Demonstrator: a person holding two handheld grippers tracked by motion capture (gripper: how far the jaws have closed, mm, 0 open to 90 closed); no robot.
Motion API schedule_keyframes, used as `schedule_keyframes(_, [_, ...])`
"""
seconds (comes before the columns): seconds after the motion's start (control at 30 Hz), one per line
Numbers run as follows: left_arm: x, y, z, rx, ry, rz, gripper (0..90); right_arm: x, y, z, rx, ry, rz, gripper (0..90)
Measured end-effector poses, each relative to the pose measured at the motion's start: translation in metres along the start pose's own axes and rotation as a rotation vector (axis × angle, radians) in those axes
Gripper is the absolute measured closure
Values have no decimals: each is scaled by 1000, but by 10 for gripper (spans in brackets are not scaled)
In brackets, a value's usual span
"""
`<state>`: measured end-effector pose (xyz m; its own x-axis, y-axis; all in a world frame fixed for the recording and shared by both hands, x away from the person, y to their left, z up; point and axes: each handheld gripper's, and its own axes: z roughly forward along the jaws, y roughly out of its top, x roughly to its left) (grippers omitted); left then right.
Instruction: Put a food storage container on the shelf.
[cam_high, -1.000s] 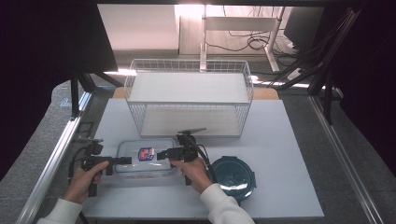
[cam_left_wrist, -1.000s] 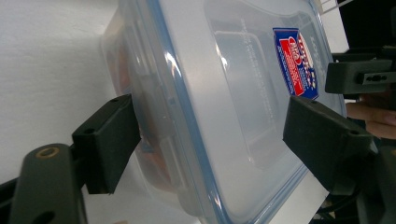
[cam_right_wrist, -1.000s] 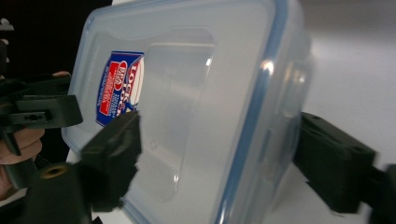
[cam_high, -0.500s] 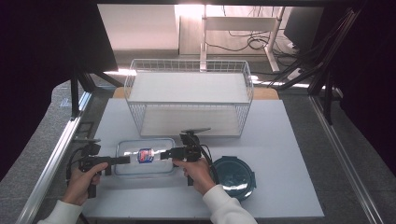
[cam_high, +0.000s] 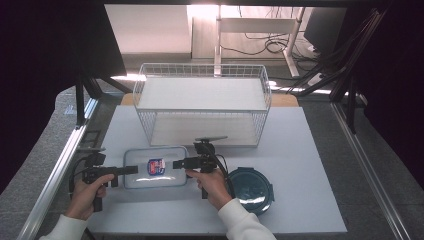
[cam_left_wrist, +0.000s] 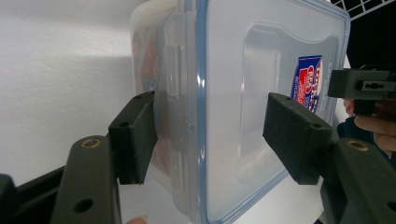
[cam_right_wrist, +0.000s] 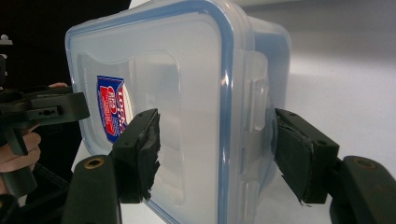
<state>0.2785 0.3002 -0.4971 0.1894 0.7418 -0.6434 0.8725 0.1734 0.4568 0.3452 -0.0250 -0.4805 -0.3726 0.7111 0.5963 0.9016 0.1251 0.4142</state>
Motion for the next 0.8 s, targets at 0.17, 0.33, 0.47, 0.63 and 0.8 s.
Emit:
schedule_keyframes(0.17, [-5,2,-2,-8,-4,10,367,1,0,-5,-16,3,-5,344])
schedule_keyframes(0.33, [-14,5,-5,-19,-6,32,367,5,1,-15,-37,-1,-27,344])
schedule_keyframes(0.47, [-21,8,-7,-22,-17,47,371,7,3,-25,-51,-5,-45,344])
schedule_keyframes(0.63, [-31,12,-9,-28,-20,62,371,11,4,-37,-74,-16,-75,344])
schedule_keyframes(0.8, [-43,19,-12,-45,-14,87,369,13,6,-46,-104,-12,-88,345])
